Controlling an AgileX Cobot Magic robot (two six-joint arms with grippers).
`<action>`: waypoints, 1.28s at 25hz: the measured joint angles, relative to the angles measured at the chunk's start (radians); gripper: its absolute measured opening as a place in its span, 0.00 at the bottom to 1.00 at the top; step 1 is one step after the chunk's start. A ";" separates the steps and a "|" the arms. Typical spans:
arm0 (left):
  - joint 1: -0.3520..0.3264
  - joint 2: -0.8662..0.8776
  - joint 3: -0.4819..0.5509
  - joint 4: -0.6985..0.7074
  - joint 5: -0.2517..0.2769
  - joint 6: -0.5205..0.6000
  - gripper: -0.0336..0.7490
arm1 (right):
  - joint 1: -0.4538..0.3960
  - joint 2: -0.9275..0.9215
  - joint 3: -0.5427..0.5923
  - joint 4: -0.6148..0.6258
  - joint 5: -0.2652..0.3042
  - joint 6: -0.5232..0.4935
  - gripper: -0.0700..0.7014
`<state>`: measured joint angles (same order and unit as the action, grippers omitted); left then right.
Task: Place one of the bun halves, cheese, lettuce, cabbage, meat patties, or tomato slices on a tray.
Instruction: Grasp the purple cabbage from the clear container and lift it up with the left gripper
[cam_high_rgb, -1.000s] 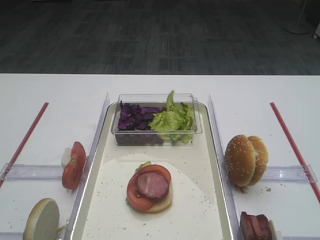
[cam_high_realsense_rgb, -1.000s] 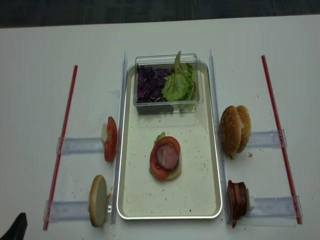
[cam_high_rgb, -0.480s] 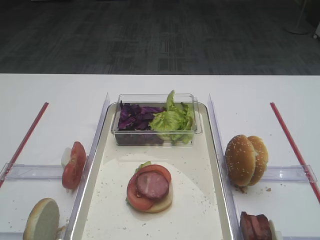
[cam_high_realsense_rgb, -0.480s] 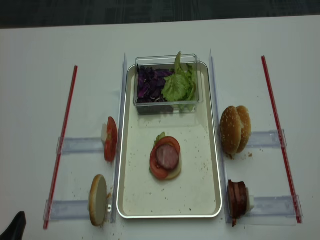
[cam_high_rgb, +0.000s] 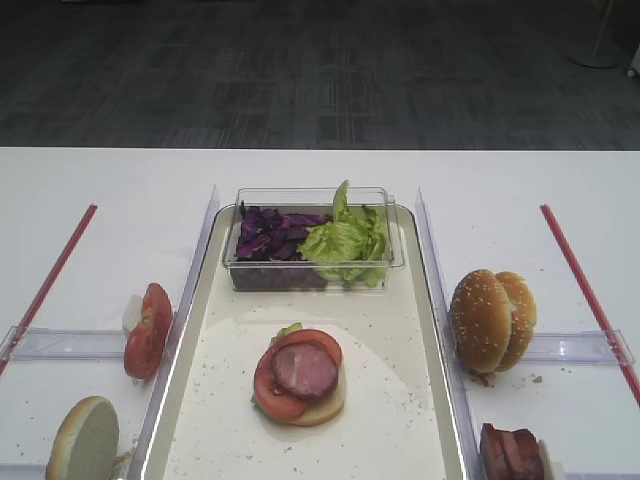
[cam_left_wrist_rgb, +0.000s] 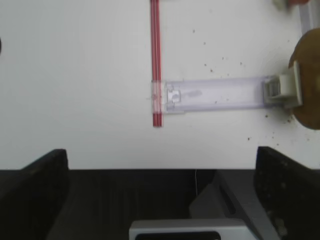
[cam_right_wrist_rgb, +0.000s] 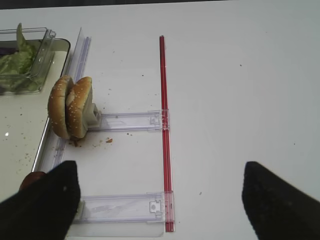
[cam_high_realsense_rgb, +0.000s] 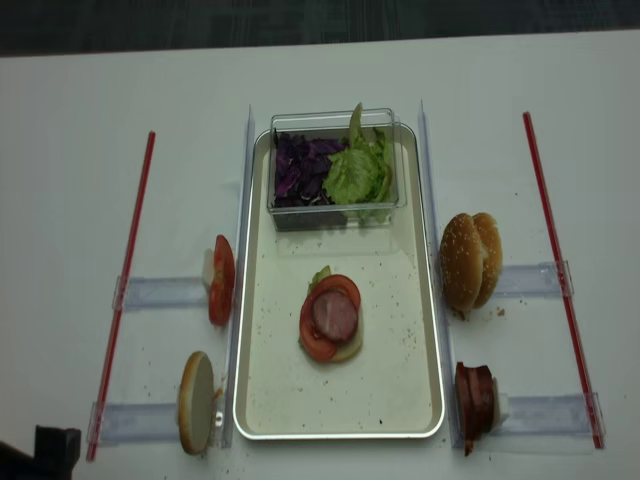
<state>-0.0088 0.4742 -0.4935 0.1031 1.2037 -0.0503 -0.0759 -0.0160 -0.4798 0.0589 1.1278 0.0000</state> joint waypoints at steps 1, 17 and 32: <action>0.000 0.062 0.000 0.000 -0.002 0.000 0.92 | 0.000 0.000 0.000 0.000 0.000 0.005 0.96; 0.000 0.443 -0.004 -0.048 -0.039 0.000 0.92 | 0.000 0.000 0.000 0.000 0.000 0.000 0.96; 0.000 0.606 -0.121 -0.052 -0.112 -0.002 0.92 | 0.000 0.000 0.000 0.000 0.000 0.000 0.96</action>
<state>-0.0088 1.0802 -0.6147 0.0511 1.0913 -0.0525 -0.0759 -0.0160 -0.4798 0.0589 1.1278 0.0000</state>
